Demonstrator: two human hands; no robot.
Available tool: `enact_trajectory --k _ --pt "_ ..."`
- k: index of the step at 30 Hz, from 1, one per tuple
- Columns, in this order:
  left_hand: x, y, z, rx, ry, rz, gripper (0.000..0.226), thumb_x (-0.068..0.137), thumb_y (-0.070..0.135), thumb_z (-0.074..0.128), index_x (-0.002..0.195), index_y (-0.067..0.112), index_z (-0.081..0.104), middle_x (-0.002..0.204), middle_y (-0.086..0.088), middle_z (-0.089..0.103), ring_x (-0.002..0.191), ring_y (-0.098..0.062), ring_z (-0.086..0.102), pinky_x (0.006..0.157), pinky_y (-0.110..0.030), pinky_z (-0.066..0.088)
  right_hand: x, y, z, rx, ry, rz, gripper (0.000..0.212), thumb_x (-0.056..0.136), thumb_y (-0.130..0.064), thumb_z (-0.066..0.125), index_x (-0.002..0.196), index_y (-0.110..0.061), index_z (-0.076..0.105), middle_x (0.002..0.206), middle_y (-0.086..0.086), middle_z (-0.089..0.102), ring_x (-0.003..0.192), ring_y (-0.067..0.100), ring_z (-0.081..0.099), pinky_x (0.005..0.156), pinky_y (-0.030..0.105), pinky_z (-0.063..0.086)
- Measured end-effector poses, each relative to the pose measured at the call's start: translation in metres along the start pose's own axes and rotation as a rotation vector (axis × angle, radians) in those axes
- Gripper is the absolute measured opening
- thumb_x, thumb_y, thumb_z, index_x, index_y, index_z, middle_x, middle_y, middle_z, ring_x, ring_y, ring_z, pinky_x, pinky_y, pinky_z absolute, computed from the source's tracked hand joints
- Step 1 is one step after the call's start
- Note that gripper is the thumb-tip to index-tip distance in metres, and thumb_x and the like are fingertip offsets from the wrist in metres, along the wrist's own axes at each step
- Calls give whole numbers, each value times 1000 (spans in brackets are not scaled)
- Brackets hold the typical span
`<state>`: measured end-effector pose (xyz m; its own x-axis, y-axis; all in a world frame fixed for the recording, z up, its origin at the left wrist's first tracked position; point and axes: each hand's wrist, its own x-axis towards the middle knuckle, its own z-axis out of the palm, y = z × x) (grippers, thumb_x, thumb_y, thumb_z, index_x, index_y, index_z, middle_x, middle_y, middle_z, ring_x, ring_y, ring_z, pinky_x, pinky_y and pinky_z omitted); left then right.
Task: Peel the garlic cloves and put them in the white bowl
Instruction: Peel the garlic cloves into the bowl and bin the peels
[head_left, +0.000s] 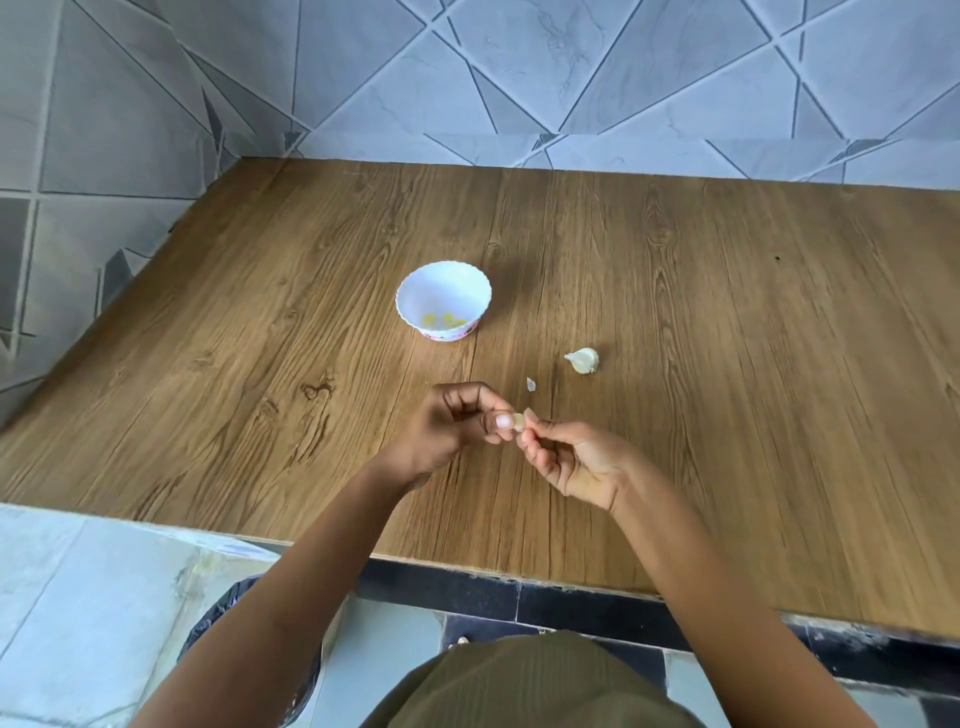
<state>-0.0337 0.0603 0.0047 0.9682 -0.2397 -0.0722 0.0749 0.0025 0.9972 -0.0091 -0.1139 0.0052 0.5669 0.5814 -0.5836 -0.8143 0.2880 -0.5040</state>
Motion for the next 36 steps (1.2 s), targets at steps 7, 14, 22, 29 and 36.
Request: enact_trajectory --k 7,14,22,29,36 --pt "3 -1 -4 5 79 -263 20 71 29 72 80 12 70 71 1 71 70 -11 68 59 -17 52 12 25 -14 -947 191 -983 8 89 -3 60 81 -4 62 73 -7 64 66 5 60 61 24 51" --pt "1 -5 5 -91 184 -307 24 71 30 73 81 9 70 67 0 70 66 -9 68 56 -15 51 18 29 -19 -1286 362 -1409 5 85 1 63 80 1 62 76 4 63 68 15 61 59 29 50" --pt "1 -8 2 -113 328 -258 11 86 14 66 80 5 68 65 -1 69 62 -7 66 58 -16 54 19 36 -21 -1306 401 -1304 14 89 -17 63 79 -7 62 71 -4 61 55 5 50 49 16 38" --pt "2 -6 1 -81 282 -282 10 90 11 61 87 3 67 72 -3 70 67 -7 68 61 -15 54 18 30 -26 -1239 386 -985 32 81 -44 62 73 -14 69 62 -3 66 49 11 56 46 34 46" --pt "-2 -3 -1 74 308 -224 12 89 11 63 87 0 65 74 -7 68 66 -10 66 63 -19 55 19 25 -12 -965 371 -864 10 87 -12 64 94 -13 71 81 0 72 65 10 68 65 27 56"
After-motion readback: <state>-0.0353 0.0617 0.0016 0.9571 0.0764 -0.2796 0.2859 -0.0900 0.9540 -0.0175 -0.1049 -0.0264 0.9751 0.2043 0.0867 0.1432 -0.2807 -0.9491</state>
